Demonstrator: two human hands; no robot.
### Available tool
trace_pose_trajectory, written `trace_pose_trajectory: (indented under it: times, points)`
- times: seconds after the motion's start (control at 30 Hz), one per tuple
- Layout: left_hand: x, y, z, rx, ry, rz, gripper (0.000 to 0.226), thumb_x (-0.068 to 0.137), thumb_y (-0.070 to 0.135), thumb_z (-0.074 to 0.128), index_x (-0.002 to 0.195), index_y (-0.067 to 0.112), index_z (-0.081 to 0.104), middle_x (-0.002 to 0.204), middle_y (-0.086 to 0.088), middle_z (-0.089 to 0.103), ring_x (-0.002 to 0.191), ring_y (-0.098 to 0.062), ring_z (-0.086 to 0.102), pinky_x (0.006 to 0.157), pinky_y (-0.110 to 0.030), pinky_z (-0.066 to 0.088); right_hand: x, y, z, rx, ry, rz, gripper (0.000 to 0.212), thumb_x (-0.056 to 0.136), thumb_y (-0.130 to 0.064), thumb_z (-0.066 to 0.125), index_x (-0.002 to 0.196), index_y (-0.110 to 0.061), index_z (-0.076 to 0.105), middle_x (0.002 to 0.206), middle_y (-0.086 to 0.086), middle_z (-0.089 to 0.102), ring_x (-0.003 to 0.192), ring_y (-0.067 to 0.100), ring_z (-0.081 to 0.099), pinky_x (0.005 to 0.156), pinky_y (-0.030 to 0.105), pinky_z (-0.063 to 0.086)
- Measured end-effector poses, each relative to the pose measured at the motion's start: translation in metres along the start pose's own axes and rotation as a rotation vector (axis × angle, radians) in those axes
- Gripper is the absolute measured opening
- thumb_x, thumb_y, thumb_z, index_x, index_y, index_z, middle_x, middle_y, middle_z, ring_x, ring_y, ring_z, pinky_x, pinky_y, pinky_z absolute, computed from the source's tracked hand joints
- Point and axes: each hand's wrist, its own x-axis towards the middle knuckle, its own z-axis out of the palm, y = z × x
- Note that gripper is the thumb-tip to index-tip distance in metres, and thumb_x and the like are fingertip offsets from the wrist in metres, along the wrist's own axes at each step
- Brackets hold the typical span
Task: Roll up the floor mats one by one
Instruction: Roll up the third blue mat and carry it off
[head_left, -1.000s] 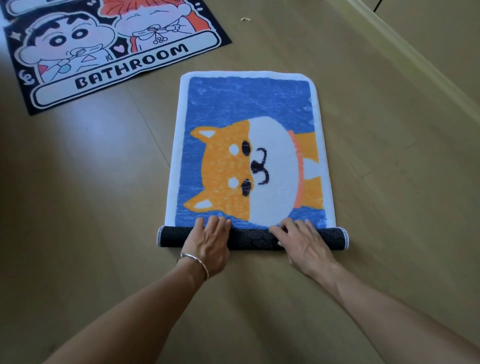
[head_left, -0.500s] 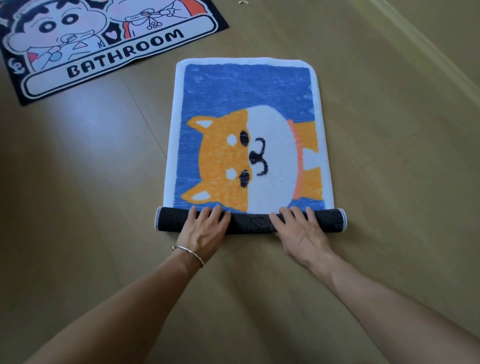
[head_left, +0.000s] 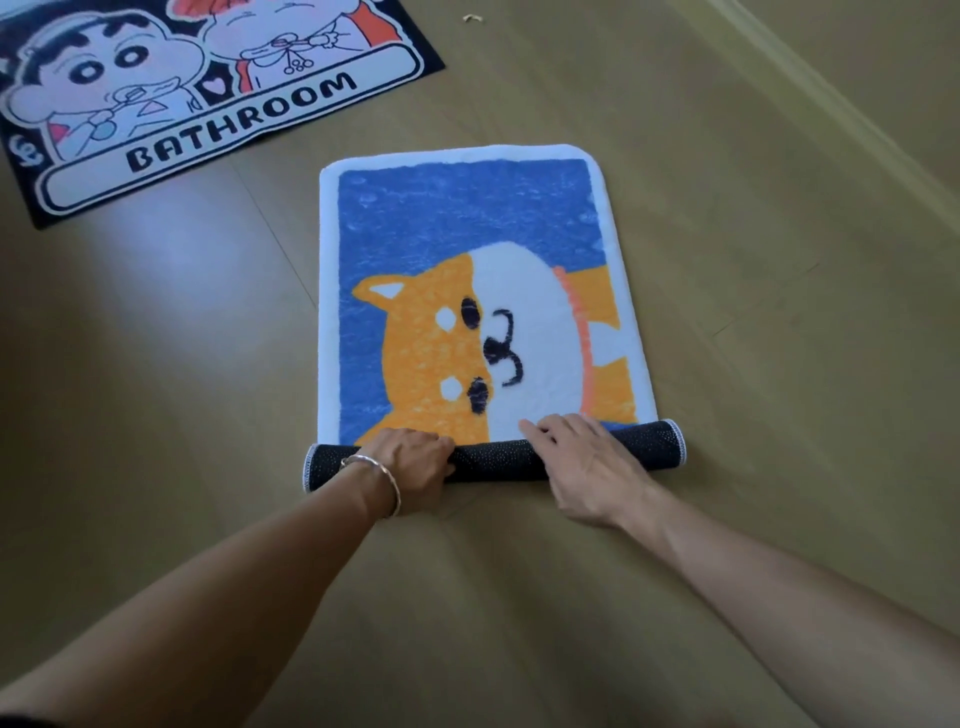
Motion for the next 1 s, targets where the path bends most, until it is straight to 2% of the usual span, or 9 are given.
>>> trace_pose_trajectory:
  times: [0.13,0.2,0.27,0.37,0.5,0.63,0.73,0.83,1.0]
  points:
    - [-0.001,0.001,-0.004,-0.011,-0.03,-0.003,0.027,0.099,0.035,0.033,0.111,0.016,0.047,0.109,-0.005,0.061,0.099,-0.026,0.057,0.081,-0.037,0.043,0.004,-0.022,0.015,-0.124,0.047,0.045,0.079,0.082,-0.015,0.058,0.147,-0.018,0.012,0.13,0.009,0.037,0.116,0.028,0.039,0.106,0.042,0.026]
    - [-0.007,0.007,0.003,-0.009,0.063,-0.021,0.037,0.098,0.034,0.031,0.131,0.018,0.036,0.118,-0.004,0.055,0.104,-0.025,0.053,0.084,-0.038,0.041,0.012,-0.026,0.019,-0.127,0.049,0.103,0.072,0.082,-0.013,0.058,0.142,-0.016,0.019,0.126,0.008,0.04,0.111,0.028,0.041,0.098,0.041,0.031]
    - [-0.014,0.018,0.016,0.049,0.174,-0.037,0.059,0.094,0.031,0.034,0.147,0.018,0.012,0.127,-0.007,0.044,0.109,-0.026,0.047,0.088,-0.04,0.04,0.019,-0.025,0.015,-0.105,0.036,0.117,0.058,0.082,-0.012,0.053,0.135,-0.016,0.028,0.121,0.008,0.043,0.106,0.027,0.043,0.091,0.041,0.034]
    - [-0.016,0.035,0.027,0.158,0.214,-0.016,0.082,0.086,0.036,0.047,0.149,0.015,-0.002,0.13,-0.011,0.036,0.111,-0.029,0.042,0.092,-0.045,0.035,0.025,-0.024,0.008,-0.082,-0.027,0.112,0.051,0.082,-0.012,0.047,0.13,-0.016,0.034,0.117,0.007,0.044,0.105,0.027,0.045,0.089,0.041,0.035]
    - [-0.014,0.046,0.033,0.162,0.132,-0.144,0.066,0.084,0.03,0.055,0.137,0.014,0.02,0.114,-0.008,0.04,0.1,-0.027,0.043,0.08,-0.04,0.035,0.018,-0.037,0.011,-0.016,-0.125,0.09,0.052,0.08,-0.015,0.052,0.129,-0.017,0.036,0.117,0.007,0.045,0.106,0.026,0.044,0.091,0.042,0.035]
    - [-0.014,0.051,0.03,0.09,0.07,-0.18,0.04,0.086,0.032,0.048,0.121,0.016,0.035,0.11,-0.005,0.046,0.098,-0.025,0.046,0.081,-0.04,0.035,0.01,-0.048,0.023,-0.108,-0.069,0.087,0.066,0.076,-0.018,0.066,0.13,-0.019,0.028,0.118,0.008,0.039,0.105,0.026,0.041,0.087,0.038,0.034]
    - [-0.016,0.051,0.029,0.103,0.084,-0.138,0.046,0.084,0.033,0.05,0.122,0.014,0.034,0.113,-0.007,0.044,0.101,-0.026,0.044,0.087,-0.042,0.034,0.014,-0.05,0.025,-0.091,-0.033,0.129,0.053,0.079,-0.016,0.063,0.124,-0.019,0.035,0.115,0.007,0.042,0.104,0.025,0.044,0.086,0.037,0.035]
    - [-0.021,0.049,0.036,0.14,0.124,-0.118,0.074,0.079,0.038,0.057,0.137,0.012,0.018,0.125,-0.012,0.033,0.111,-0.029,0.038,0.094,-0.045,0.029,0.024,-0.044,0.017,0.017,-0.112,0.133,0.046,0.082,-0.015,0.057,0.123,-0.019,0.038,0.115,0.006,0.045,0.108,0.026,0.045,0.091,0.04,0.035]
    - [-0.014,0.048,0.029,0.025,0.092,-0.226,0.044,0.083,0.032,0.051,0.121,0.016,0.036,0.114,-0.006,0.045,0.103,-0.025,0.045,0.086,-0.037,0.034,0.019,-0.048,0.016,-0.047,-0.042,0.076,0.055,0.077,-0.015,0.065,0.124,-0.018,0.036,0.117,0.007,0.042,0.106,0.026,0.042,0.09,0.037,0.034]
